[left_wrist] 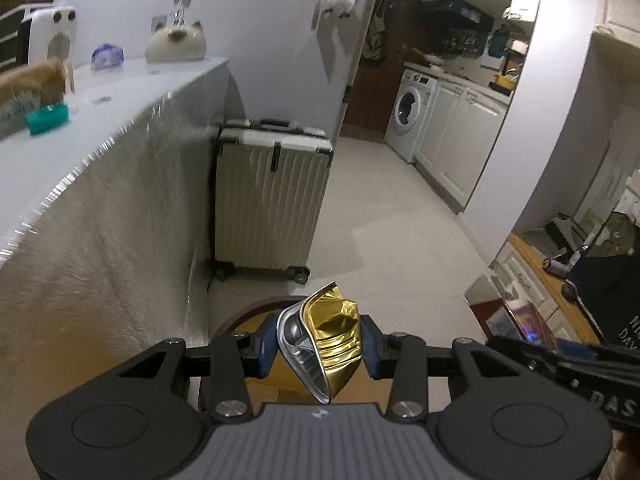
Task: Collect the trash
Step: 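Carry the gold wrapper and red packet toward the wastebasket with both tools, then open the left tool over the wastebasket while the right tool releases the red packet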
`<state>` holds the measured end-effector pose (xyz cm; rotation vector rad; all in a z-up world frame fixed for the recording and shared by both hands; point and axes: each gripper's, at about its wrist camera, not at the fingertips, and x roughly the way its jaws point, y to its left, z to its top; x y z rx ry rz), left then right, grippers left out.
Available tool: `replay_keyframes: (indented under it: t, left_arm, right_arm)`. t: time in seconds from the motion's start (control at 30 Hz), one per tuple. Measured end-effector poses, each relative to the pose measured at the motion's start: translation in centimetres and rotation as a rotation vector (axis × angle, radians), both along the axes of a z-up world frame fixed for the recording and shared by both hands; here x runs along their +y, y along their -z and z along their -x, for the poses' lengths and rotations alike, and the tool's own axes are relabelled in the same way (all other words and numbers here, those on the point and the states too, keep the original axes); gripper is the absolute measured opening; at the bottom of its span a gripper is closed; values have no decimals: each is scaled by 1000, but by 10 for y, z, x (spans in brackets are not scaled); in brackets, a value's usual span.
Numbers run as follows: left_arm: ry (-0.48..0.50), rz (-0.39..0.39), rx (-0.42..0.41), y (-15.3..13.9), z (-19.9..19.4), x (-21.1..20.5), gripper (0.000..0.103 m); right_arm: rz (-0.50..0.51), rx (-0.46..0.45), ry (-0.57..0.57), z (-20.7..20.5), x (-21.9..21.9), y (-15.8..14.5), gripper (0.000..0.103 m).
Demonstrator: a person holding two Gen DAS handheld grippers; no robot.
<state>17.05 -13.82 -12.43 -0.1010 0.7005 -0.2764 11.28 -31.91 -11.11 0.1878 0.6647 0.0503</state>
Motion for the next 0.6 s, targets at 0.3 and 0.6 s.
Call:
replay_keyframes:
  t: [0.3,0.6]
  left_arm:
    - [-8,-15,151,73,-61,1,43]
    - [38,-6,343,150,-94,6,43]
  right_arm:
    - [-125,107,50,-57,-5,62,54]
    - [-242,306,167,-101,0,146,54]
